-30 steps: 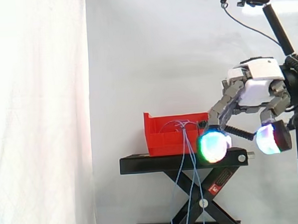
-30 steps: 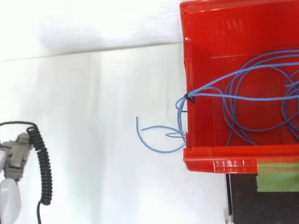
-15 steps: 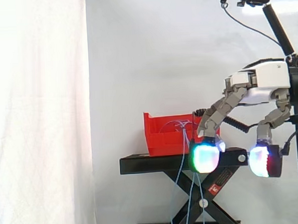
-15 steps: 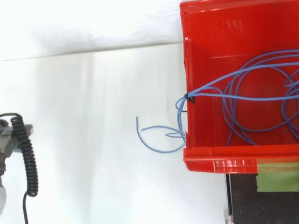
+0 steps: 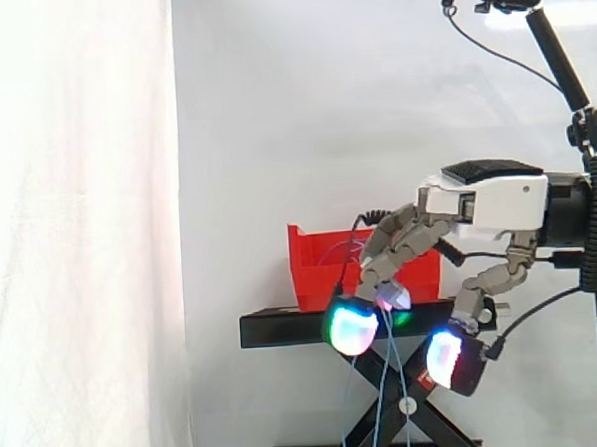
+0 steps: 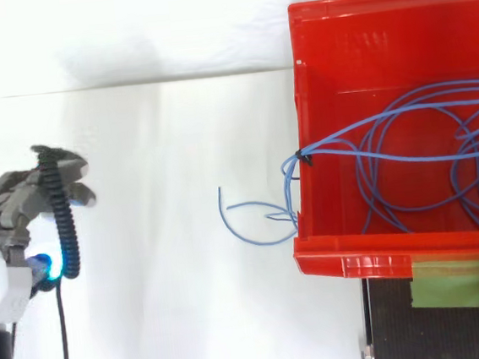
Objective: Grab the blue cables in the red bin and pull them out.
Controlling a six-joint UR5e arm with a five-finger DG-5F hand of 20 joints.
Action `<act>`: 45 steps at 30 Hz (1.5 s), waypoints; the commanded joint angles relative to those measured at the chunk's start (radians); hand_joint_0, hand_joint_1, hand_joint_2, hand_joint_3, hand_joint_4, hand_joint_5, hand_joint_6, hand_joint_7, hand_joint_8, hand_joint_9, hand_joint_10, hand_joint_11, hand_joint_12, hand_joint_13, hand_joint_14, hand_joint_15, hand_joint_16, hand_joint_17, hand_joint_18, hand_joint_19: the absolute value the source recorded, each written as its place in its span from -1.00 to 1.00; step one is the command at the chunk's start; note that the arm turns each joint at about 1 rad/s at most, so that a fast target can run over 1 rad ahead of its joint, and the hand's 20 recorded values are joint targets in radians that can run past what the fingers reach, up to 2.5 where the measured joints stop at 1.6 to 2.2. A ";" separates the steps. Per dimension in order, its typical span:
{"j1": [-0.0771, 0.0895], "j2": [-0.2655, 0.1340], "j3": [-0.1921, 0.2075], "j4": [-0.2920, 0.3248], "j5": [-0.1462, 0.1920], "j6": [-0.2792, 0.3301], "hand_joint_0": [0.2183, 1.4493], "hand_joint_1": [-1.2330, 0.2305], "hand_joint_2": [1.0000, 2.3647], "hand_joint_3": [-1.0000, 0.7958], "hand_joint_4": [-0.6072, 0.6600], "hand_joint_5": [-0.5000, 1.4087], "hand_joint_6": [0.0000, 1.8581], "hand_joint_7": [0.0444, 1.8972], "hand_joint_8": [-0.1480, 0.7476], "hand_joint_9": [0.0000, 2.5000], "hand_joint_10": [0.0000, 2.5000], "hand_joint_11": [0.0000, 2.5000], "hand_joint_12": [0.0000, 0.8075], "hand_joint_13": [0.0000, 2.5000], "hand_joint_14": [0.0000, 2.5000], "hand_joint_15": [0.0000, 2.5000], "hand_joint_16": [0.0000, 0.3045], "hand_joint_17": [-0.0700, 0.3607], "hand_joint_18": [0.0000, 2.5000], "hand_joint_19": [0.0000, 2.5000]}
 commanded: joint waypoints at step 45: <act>-0.065 -0.053 0.227 -0.515 0.035 -0.514 -0.13 -0.73 -1.00 -1.00 0.32 0.17 -0.98 -0.47 -0.02 -0.36 -0.99 0.12 0.04 -0.45 -0.98 -0.41 -0.62 -0.07 -0.53 -0.48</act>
